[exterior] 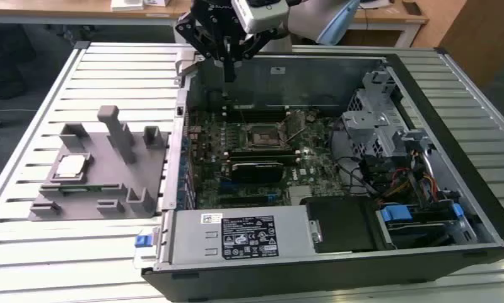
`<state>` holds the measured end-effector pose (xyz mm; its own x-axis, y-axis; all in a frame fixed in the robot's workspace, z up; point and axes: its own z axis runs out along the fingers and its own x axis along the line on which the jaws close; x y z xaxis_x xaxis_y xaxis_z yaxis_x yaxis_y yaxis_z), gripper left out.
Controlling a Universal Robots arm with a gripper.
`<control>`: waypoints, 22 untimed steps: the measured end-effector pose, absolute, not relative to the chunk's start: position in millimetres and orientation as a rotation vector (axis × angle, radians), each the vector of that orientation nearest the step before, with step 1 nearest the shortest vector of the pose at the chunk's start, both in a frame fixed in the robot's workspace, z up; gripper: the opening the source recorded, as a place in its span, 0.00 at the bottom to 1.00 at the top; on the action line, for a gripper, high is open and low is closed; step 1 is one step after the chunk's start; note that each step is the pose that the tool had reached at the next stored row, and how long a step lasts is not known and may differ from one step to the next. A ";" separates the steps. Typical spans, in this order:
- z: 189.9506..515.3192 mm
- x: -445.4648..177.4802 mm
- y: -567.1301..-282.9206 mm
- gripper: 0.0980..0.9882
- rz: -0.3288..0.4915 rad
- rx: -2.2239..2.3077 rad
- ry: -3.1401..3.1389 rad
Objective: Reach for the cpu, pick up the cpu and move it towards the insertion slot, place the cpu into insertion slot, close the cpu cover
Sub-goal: 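Reach for the cpu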
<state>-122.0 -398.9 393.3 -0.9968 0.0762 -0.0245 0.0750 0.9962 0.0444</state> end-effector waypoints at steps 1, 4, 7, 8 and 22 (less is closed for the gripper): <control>393.3 -122.0 -398.9 0.01 0.068 0.118 3.113; 393.3 -122.0 -398.9 0.01 0.068 0.118 3.112; 393.4 -122.3 -398.9 0.01 0.067 0.118 3.113; 393.4 -122.8 -398.9 0.01 0.067 0.118 3.113; 393.3 -142.8 -398.7 0.01 0.068 0.118 3.113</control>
<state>-142.8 -398.7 393.3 -0.9968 0.0762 -0.0244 0.0751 0.9962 0.0443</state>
